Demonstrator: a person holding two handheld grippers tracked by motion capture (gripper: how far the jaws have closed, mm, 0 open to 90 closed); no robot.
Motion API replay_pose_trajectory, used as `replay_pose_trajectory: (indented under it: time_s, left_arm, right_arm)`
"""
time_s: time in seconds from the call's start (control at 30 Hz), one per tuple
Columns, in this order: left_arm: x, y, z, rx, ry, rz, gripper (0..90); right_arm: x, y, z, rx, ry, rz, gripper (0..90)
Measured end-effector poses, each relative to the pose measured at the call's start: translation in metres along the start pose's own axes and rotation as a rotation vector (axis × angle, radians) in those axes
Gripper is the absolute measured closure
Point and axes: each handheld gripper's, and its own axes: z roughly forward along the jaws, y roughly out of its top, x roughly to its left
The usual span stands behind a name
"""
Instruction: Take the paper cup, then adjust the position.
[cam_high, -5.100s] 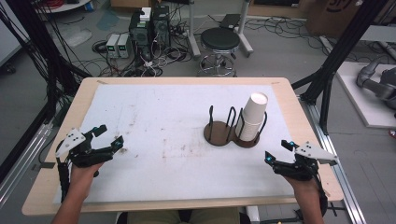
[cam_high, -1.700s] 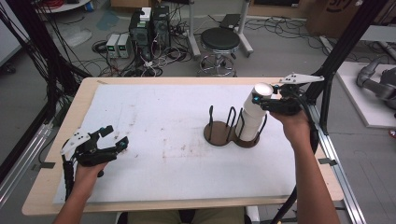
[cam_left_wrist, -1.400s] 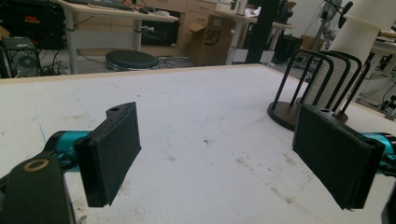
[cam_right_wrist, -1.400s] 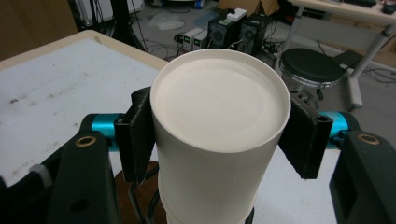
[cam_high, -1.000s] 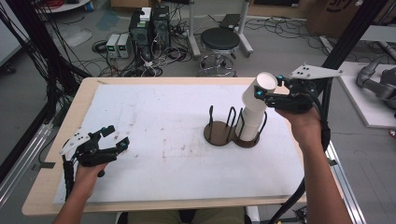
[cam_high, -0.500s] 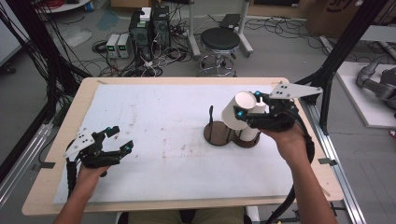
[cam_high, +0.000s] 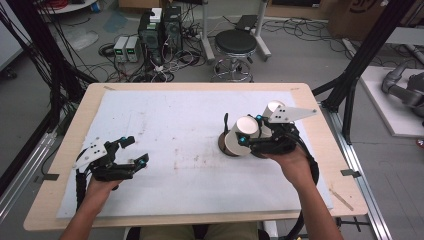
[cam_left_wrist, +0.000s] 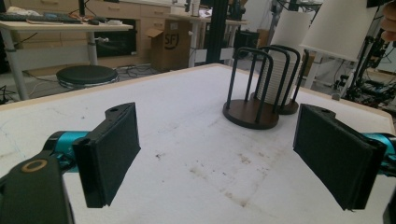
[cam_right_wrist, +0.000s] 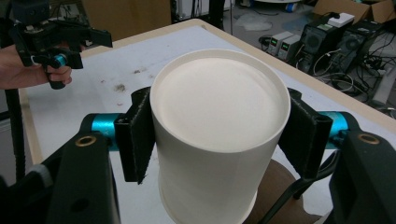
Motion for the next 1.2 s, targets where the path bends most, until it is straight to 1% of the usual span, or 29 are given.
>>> replay_pose_trajectory:
  time_s: [0.23,0.3,0.4,0.47,0.57,0.67,0.73,0.8,0.83,0.87,0.93,1.0,1.1,1.2]
  left_arm:
    - [-0.003,-0.001,0.006,0.011,-0.018,0.001,14.4]
    - [-0.004,-0.001,0.007,0.009,-0.027,-0.004,14.5]
    - [-0.006,-0.001,0.008,0.004,-0.048,0.001,14.5]
    - [-0.007,-0.001,0.011,0.005,-0.072,0.005,14.6]
    - [-0.009,-0.001,0.013,0.008,-0.079,0.010,14.6]
    - [-0.013,0.001,0.018,0.014,-0.114,0.022,14.6]
    - [-0.015,0.001,0.021,0.009,-0.132,0.015,14.6]
    - [-0.019,0.003,0.026,0.014,-0.160,0.029,14.6]
    - [-0.019,0.003,0.026,0.014,-0.160,0.029,14.6]
    - [-0.024,0.003,0.031,0.017,-0.183,0.049,14.7]
    - [-0.029,0.004,0.035,0.030,-0.206,0.064,14.8]
    - [-0.035,0.006,0.042,0.039,-0.232,0.083,14.9]
    - [-0.041,0.010,0.049,0.033,-0.259,0.088,14.9]
    - [-0.046,0.011,0.057,0.023,-0.301,0.080,14.9]
  right_arm:
    - [0.001,-0.005,0.003,0.004,0.014,-0.001,34.9]
    - [0.000,-0.007,0.004,0.004,0.014,0.002,34.9]
    - [0.001,-0.009,0.007,0.004,0.021,0.003,34.8]
    - [0.003,-0.010,0.008,0.007,0.027,0.004,34.8]
    - [0.005,-0.011,0.011,0.007,0.040,0.002,34.8]
    - [0.008,-0.012,0.014,0.007,0.057,-0.001,34.8]
    - [0.012,-0.012,0.016,0.006,0.068,-0.010,34.8]
    - [0.016,-0.012,0.020,0.006,0.081,-0.018,34.7]
    - [0.016,-0.012,0.020,0.006,0.081,-0.018,34.7]
    - [0.021,-0.011,0.025,0.006,0.099,-0.023,34.7]
    - [0.024,-0.010,0.028,0.010,0.107,-0.038,34.7]
    - [0.028,-0.009,0.033,0.016,0.121,-0.041,34.7]
    - [0.031,-0.008,0.040,0.020,0.139,-0.045,34.7]
    - [0.033,-0.007,0.046,0.025,0.153,-0.047,34.6]
